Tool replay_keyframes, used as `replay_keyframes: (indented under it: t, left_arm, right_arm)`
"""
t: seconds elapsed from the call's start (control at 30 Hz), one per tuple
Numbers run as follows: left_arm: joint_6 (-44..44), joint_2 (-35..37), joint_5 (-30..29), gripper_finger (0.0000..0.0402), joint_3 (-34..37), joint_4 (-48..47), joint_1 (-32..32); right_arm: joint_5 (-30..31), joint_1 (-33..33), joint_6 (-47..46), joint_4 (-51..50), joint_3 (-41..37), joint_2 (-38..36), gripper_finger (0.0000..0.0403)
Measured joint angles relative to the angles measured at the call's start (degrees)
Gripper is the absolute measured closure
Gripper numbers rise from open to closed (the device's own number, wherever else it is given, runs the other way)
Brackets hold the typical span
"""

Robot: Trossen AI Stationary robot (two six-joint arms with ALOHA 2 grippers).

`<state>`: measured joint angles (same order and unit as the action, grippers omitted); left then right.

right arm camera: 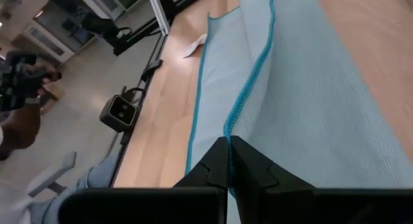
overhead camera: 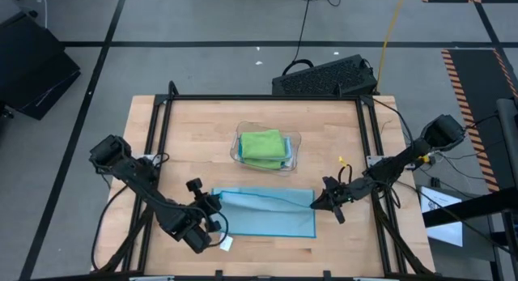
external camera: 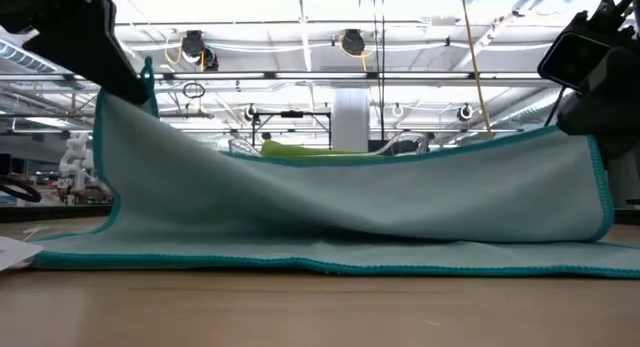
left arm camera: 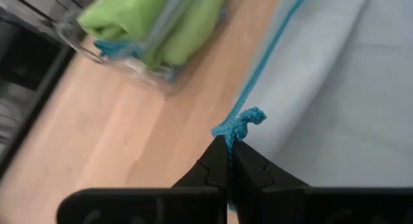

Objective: Fold microfiber towels
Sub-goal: Fold the blue microfiber cloth

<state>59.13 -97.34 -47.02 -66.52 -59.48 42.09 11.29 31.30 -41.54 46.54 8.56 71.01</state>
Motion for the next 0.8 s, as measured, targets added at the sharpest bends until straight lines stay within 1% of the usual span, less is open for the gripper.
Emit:
replay_keyframes:
  t: [0.1, 0.3, 0.57, 0.73, 0.8]
  left_arm:
    - [-0.3, 0.0, 1.8, 0.0398, 0.0, 2.5, 0.0]
    - [-2.8, 0.0, 2.7, 0.0396, 0.0, 7.3, 0.0]
    - [-2.4, 0.0, 3.4, 0.0391, 0.0, 6.9, 0.0]
    - [-1.5, 0.0, 5.4, 0.0395, 0.0, 7.1, 0.0]
    - [-1.5, 0.0, 5.5, 0.039, 0.0, 7.1, 0.0]
  right_arm:
    - [-0.7, 0.0, 0.2, 0.0, 0.0, 0.0, 0.0399]
    - [-0.8, 0.0, -0.2, -2.2, 0.0, 0.0, 0.0399]
    - [-0.8, 0.2, -1.3, -2.1, 0.0, 0.1, 0.0399]
    - [-0.8, 1.6, -1.9, -2.1, 0.0, 0.1, 0.0399]
    - [0.4, 2.0, -1.7, -2.2, 0.0, 0.2, 0.0398]
